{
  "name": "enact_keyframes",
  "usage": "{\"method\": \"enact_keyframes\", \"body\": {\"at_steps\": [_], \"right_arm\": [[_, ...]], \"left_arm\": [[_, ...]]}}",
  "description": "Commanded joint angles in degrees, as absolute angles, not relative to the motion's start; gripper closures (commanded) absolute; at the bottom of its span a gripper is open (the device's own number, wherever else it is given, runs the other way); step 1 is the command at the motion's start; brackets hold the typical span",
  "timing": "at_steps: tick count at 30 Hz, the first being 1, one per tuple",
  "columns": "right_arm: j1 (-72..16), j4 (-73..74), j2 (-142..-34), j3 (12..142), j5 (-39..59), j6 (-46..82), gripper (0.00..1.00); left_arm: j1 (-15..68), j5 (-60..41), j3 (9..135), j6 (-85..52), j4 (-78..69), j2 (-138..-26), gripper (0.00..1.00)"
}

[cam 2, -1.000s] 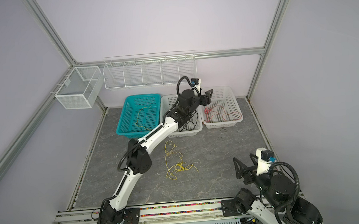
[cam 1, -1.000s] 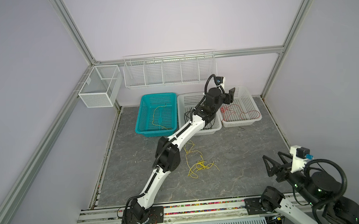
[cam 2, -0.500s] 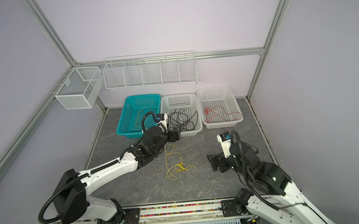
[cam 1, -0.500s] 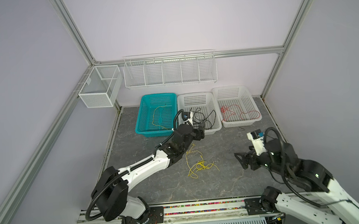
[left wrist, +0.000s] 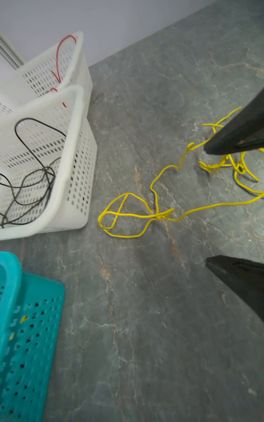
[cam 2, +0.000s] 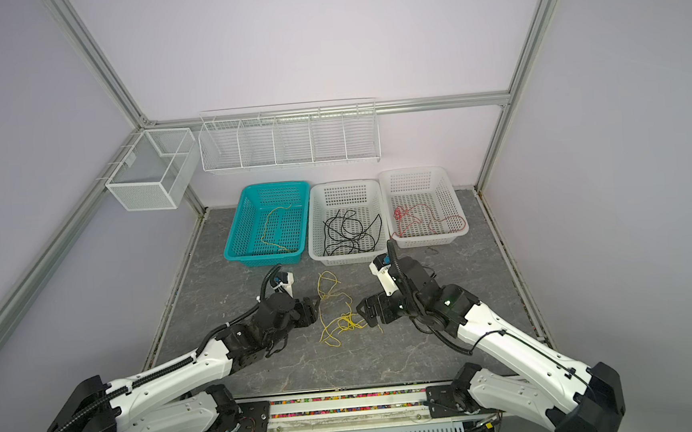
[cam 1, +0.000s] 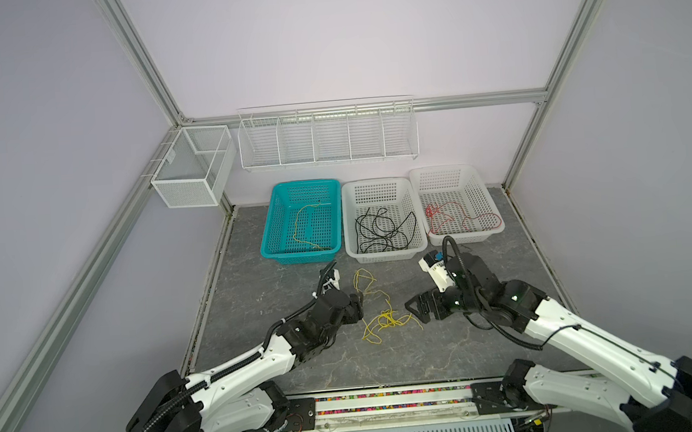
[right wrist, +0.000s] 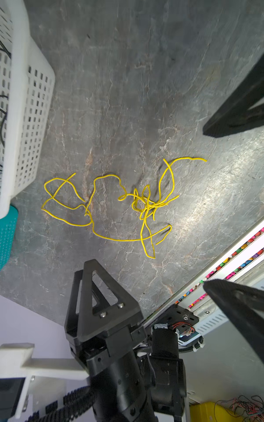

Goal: Untangle the cables
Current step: 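Bring the left gripper back to the yellow tangle while the right approaches it, then grasp and lift a yellow wire with the left gripper while the right grasps another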

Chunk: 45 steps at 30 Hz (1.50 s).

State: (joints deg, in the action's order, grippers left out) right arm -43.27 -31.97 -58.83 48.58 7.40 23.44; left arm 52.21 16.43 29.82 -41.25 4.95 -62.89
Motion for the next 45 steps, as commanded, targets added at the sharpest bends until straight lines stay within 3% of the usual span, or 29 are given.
{"method": "enact_keyframes", "body": {"at_steps": [1,6,10,23,29,36,45], "right_arm": [[-43.7,-27.2,-60.8,47.6,10.7,24.6,0.02],[-44.2,-26.3,-62.5,46.7,10.1,24.2,0.03],[-44.1,-25.5,-62.7,46.4,10.4,23.8,0.03],[-44.8,-20.7,-67.2,45.1,13.8,24.3,0.04],[-45.2,-16.7,-71.7,45.6,15.5,24.6,0.07],[-45.2,-11.6,-78.5,47.2,16.5,26.2,0.15],[-48.0,-1.6,-77.6,47.3,19.2,25.8,0.37]], "left_arm": [[52.5,13.3,28.7,-45.4,7.4,-65.0,0.32],[52.5,8.0,29.1,-46.6,6.1,-71.2,0.38],[52.5,4.3,28.7,-49.3,1.7,-77.9,0.49],[52.4,9.6,36.9,-45.9,10.1,-79.3,1.0],[52.4,17.8,40.7,-42.9,22.9,-70.2,1.0],[52.4,20.9,41.5,-38.3,29.5,-57.5,1.0],[52.5,19.6,42.5,-35.8,32.6,-47.6,1.0]]}}
